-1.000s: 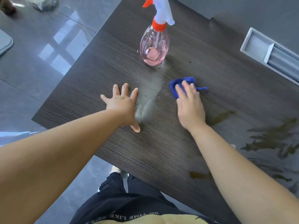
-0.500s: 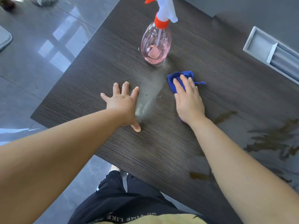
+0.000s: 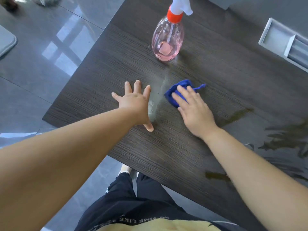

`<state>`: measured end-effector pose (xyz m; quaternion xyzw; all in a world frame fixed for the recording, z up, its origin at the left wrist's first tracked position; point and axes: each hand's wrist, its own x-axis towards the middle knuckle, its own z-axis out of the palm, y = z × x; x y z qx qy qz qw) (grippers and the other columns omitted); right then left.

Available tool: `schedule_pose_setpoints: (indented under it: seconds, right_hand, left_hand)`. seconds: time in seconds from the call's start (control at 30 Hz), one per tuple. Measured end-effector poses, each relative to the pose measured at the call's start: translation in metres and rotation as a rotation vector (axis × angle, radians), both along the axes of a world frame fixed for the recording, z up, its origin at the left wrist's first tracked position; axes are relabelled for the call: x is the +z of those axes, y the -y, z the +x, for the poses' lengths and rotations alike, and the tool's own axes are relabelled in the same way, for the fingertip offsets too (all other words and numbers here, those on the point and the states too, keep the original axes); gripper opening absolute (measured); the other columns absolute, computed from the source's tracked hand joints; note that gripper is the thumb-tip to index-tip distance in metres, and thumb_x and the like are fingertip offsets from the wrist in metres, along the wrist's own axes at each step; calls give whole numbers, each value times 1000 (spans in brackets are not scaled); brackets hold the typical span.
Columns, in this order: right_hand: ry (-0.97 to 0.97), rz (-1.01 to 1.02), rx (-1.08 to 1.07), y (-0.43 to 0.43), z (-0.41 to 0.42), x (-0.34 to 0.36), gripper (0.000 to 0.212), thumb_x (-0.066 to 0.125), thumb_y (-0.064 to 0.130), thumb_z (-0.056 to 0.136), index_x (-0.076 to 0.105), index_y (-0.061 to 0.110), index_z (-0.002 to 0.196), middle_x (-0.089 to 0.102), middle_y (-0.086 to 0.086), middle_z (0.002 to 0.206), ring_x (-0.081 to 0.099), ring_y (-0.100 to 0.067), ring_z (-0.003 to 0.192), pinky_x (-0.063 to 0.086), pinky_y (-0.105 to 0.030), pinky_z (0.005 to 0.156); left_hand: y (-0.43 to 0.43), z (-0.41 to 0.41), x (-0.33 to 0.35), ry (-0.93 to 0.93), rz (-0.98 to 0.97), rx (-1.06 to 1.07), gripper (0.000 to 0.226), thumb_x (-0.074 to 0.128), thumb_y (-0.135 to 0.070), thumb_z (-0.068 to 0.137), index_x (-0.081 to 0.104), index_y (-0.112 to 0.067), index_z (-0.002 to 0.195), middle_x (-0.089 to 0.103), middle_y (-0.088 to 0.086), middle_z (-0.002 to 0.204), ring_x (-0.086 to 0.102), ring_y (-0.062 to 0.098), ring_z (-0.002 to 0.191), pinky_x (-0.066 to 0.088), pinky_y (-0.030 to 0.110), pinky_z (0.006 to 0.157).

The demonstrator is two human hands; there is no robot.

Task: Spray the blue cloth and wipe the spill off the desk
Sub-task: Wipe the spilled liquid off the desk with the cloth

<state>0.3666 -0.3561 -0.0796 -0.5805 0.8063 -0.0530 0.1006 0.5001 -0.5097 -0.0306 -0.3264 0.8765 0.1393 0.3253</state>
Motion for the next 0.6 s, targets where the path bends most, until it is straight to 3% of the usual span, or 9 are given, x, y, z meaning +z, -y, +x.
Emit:
schedule_pose_setpoints:
  seconds: [0.13, 0.2, 0.3, 0.43, 0.53, 0.6]
  right_hand:
    - [5, 72, -398, 53, -7, 0, 50, 32, 28, 101, 23, 18, 149, 12, -6, 158, 9, -33, 144, 11, -48, 116]
    - [-13, 74, -463, 72, 13, 0, 52, 31, 32, 101, 16, 22, 150, 7, -2, 159, 4, -29, 145, 6, -43, 116]
    - [26, 34, -262, 54, 47, -1, 49, 35, 28, 99, 27, 21, 147, 18, -2, 157, 12, -31, 144, 10, -44, 116]
    - [1, 37, 29, -11, 48, 1, 49, 32, 29, 91, 49, 19, 137, 42, -5, 146, 37, -33, 134, 28, -49, 108]
    - [-17, 38, -219, -12, 29, 3, 47, 34, 26, 96, 40, 19, 142, 32, -5, 152, 28, -34, 139, 25, -53, 111]
    - [-14, 55, -493, 20, 35, 3, 48, 33, 27, 101, 25, 22, 148, 15, -1, 158, 12, -31, 144, 12, -46, 116]
  left_hand:
    - [0, 0, 1, -22, -6, -1, 143, 85, -60, 41, -3, -26, 148, -3, 8, 153, -2, 38, 140, 21, 72, 100]
    - [0, 2, 1, -48, -9, -4, 141, 85, -60, 40, 0, -27, 148, 0, 8, 153, 1, 38, 140, 22, 71, 101]
    - [0, 12, -2, -121, -25, -14, 136, 82, -64, 42, 5, -29, 148, 3, 6, 154, 3, 36, 140, 22, 68, 104]
    - [-1, 27, -6, -229, -9, -40, 120, 76, -65, 53, 13, -26, 147, 5, 5, 154, -1, 33, 142, 13, 66, 108]
    - [5, 39, -6, -376, 77, 6, 89, 74, -46, 68, 30, -23, 142, 19, 5, 150, 9, 31, 140, 11, 61, 110]
    - [10, 49, -4, -508, 117, 81, 60, 64, -26, 78, 43, -21, 135, 31, 5, 144, 21, 30, 134, 19, 47, 111]
